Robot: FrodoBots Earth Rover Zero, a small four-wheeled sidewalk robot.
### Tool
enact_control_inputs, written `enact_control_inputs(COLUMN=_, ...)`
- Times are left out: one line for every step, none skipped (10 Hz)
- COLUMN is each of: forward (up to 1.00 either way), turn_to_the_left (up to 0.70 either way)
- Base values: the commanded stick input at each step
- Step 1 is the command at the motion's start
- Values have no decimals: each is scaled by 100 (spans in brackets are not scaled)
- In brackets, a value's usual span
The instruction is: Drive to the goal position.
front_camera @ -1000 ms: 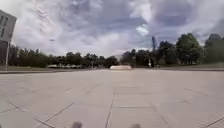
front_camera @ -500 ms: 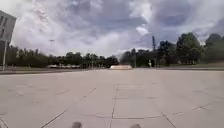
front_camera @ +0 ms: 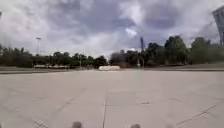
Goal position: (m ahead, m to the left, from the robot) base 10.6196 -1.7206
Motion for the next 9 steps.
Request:
enact_control_inputs(forward=70, turn_to_the_left=0)
enact_control_inputs(forward=70, turn_to_the_left=0)
enact_control_inputs(forward=70, turn_to_the_left=0)
enact_control_inputs(forward=70, turn_to_the_left=0)
enact_control_inputs(forward=70, turn_to_the_left=0)
enact_control_inputs(forward=70, turn_to_the_left=0)
enact_control_inputs(forward=70, turn_to_the_left=0)
enact_control_inputs(forward=70, turn_to_the_left=0)
enact_control_inputs(forward=70, turn_to_the_left=0)
